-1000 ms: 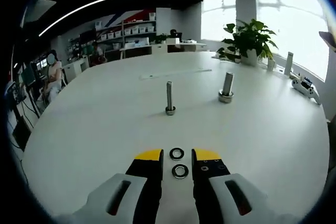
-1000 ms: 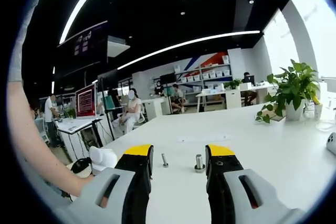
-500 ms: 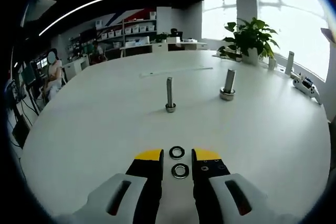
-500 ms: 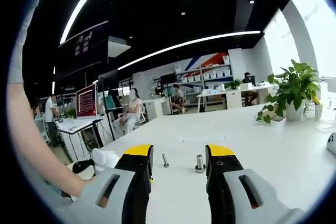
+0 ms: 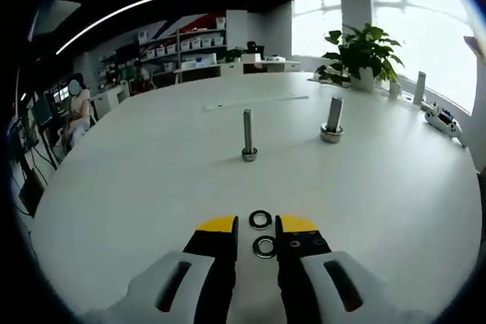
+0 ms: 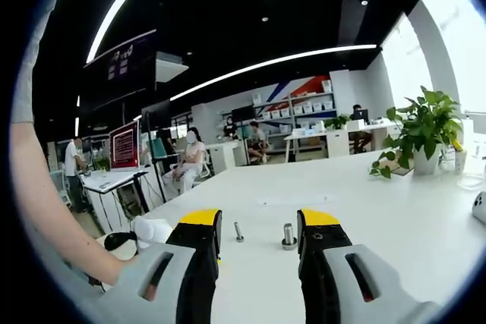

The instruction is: Place the washer onto the threaded stud by aligning its center hole with the stud, sliding it down to the base, and recovering from edge contact or off-axis alignment until the washer reaches the visible bottom stop.

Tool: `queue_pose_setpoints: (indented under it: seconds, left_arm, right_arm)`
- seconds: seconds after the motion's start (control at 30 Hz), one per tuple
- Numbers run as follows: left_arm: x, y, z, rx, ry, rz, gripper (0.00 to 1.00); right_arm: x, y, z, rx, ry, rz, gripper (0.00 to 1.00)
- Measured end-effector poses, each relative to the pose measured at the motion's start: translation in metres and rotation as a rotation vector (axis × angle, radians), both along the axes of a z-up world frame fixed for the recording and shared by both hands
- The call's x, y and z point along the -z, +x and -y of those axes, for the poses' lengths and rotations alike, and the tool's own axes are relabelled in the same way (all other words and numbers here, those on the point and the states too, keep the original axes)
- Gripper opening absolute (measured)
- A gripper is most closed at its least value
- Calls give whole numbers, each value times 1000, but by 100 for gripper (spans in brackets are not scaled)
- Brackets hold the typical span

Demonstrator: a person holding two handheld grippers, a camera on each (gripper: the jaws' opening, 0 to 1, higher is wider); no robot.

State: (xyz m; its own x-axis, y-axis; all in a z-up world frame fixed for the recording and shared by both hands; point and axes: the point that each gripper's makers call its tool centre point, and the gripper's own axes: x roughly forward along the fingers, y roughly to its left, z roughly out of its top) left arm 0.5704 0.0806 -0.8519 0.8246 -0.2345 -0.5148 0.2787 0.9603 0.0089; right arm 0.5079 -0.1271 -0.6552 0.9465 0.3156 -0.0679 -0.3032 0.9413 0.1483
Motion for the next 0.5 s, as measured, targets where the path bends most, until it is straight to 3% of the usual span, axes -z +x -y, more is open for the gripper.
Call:
queue_pose_setpoints:
  seconds: [0.5]
  left_arm:
    - [-6, 1, 4, 28, 6, 23, 11]
  right_arm:
    - [1, 1, 1, 2, 6, -3, 42]
